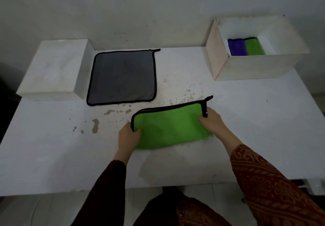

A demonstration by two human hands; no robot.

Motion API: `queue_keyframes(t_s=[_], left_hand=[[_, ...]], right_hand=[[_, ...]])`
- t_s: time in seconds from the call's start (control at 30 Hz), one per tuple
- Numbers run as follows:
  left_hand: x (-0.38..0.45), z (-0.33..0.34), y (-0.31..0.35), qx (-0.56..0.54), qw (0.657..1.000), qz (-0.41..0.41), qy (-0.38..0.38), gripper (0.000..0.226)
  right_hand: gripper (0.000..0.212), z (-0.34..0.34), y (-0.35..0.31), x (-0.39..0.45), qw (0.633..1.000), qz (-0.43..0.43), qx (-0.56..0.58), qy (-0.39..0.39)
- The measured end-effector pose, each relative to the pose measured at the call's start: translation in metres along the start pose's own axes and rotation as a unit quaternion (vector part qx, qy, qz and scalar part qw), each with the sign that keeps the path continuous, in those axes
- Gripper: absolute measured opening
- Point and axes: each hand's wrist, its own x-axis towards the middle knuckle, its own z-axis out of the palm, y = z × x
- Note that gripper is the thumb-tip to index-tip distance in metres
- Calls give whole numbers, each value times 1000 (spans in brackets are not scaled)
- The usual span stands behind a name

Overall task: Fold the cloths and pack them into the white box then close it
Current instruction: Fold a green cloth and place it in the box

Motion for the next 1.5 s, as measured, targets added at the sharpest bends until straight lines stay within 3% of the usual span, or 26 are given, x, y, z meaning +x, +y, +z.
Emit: queue_keyframes(t_s=[0.13,0.47,0.53,0.6,0.67,0.7,0.8,0.87,0.97,1.07,1.17,1.23,1.3,1.5], left_hand=[[-10,-1,3,-128,991,-37,34,31],[-10,-6,-4,-174,984,-36,-5,31],[-9,-5,-5,-170,985,-33,-12,24],[-8,-5,-8,-153,987,-35,-17,28],[-7,-6,-10,-146,988,-40,-24,32],[-7,-7,-11,-146,988,-43,-28,32],[-6,-10,-11,-159,985,-51,-40,32],[-6,-11,-10,-157,985,-49,-45,32],[-8,-12,-10,-156,985,-48,-46,30],[-9,-12,-11,-159,985,-46,-48,22],[-10,-15,-6,-164,984,-53,-39,16],[-10,-15,-6,-185,981,-53,-28,30],[-9,-16,-7,-216,974,-60,-34,39],[-5,-19,-10,-242,965,-78,-65,27]], right_hand=[[28,26,-39,-25,996,-46,73,-29],[44,145,-91,-43,973,-115,-15,-201],[40,142,-87,-44,973,-147,-36,-173],[37,133,-75,-42,979,-177,-81,-62],[41,121,-54,-39,978,-158,-129,46],[46,116,-45,-37,983,-117,-125,63],[65,107,-31,-31,996,4,-86,13],[63,109,-37,-30,998,18,-57,-14],[47,120,-53,-37,999,-33,-11,12],[44,138,-67,-52,989,-140,-25,35],[58,157,-74,-62,976,-200,-53,-61],[64,167,-73,-66,966,-207,-83,-133],[65,176,-73,-67,958,-210,-107,-164],[62,172,-77,-54,932,-199,-133,-272]])
